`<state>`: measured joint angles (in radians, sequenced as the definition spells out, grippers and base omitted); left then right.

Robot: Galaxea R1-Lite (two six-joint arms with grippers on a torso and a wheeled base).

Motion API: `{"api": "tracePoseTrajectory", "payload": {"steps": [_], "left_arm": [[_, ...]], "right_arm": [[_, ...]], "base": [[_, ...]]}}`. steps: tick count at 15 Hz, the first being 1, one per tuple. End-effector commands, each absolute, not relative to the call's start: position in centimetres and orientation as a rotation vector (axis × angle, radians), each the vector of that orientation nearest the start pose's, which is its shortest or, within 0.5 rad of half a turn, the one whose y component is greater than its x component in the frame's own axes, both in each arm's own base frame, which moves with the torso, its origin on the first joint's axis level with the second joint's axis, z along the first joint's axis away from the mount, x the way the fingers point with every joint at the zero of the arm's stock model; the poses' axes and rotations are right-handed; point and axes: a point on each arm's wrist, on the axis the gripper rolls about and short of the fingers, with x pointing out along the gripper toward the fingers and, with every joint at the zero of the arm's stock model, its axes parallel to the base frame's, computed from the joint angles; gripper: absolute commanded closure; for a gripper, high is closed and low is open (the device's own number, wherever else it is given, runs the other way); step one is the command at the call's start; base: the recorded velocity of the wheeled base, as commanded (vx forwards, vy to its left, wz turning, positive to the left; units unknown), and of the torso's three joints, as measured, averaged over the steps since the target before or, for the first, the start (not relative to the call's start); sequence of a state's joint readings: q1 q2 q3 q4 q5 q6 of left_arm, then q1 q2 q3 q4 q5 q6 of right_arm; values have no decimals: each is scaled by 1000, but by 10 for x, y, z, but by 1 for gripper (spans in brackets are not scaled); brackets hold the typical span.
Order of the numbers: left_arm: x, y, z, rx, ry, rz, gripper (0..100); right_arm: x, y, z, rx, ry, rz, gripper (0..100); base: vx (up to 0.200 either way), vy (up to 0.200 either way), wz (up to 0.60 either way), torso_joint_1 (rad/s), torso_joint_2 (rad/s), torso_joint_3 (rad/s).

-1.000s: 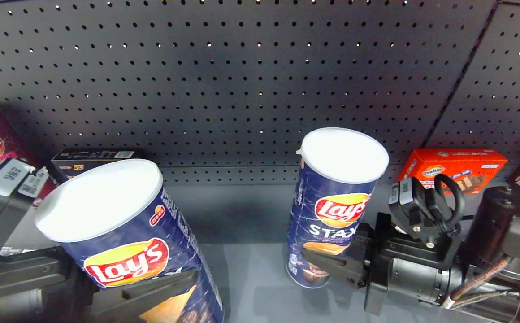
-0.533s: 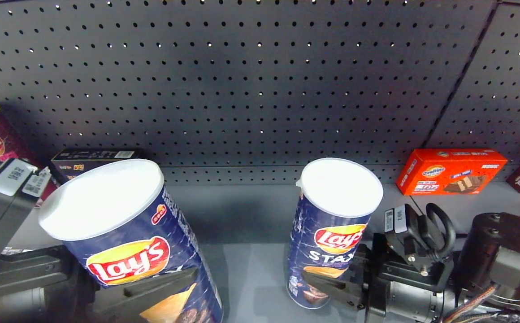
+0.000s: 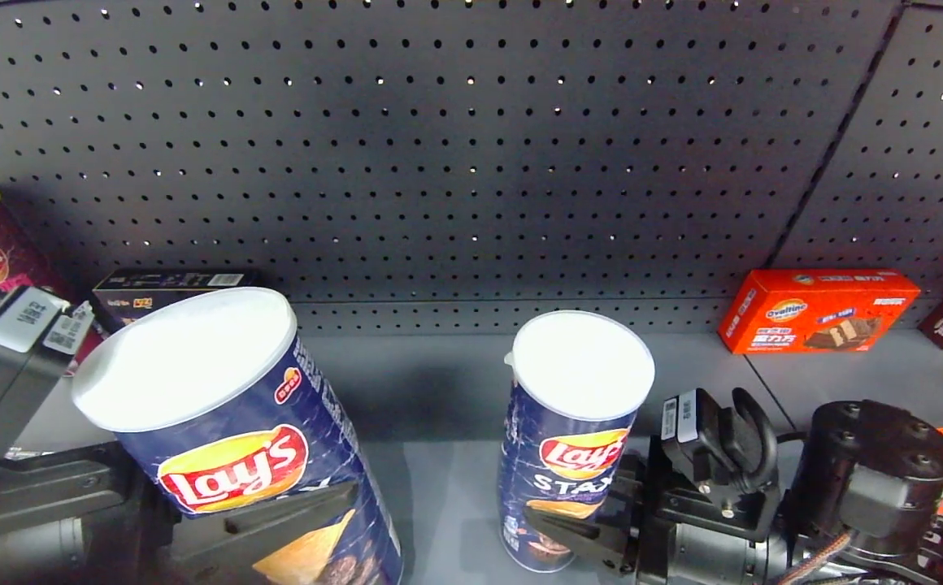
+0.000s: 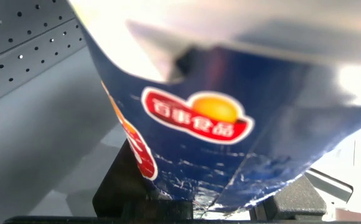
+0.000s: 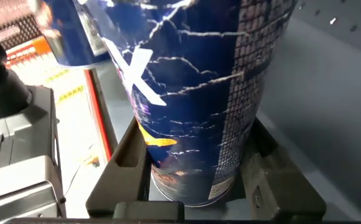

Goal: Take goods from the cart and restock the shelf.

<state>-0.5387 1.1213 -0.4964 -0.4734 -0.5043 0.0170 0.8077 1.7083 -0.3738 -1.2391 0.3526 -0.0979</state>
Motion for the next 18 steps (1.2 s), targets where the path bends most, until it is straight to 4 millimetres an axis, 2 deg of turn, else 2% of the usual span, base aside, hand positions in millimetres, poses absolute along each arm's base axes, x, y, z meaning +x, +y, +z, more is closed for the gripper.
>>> {"api": "tracePoseTrajectory", "payload": {"steps": [1, 8, 9, 12, 15, 16, 18], "left_arm": [[127, -88, 214, 18, 152, -1039, 100], [127, -88, 212, 18, 157, -1039, 100], [127, -88, 212, 18, 157, -1039, 100], [127, -88, 212, 18, 160, -1038, 100], [127, -88, 212, 18, 158, -1038, 100], [127, -88, 213, 18, 153, -1038, 100], [127, -88, 212, 18, 155, -1041, 100]], "right_arm": [[175, 194, 128, -116, 70, 1165, 100], [177, 197, 123, -128, 82, 1168, 100], [177, 197, 123, -128, 82, 1168, 0], [169, 187, 130, -125, 57, 1153, 0], [151, 167, 145, -112, 4, 1151, 0], [139, 154, 154, -102, -35, 1143, 0], [125, 139, 159, -97, -56, 1108, 0]], "base": [[0, 0, 0, 0, 0, 0], [0, 0, 0, 0, 0, 0], [0, 0, 0, 0, 0, 0], [0, 0, 0, 0, 0, 0], [0, 0, 0, 0, 0, 0], [0, 0, 0, 0, 0, 0], [0, 0, 0, 0, 0, 0]]}}
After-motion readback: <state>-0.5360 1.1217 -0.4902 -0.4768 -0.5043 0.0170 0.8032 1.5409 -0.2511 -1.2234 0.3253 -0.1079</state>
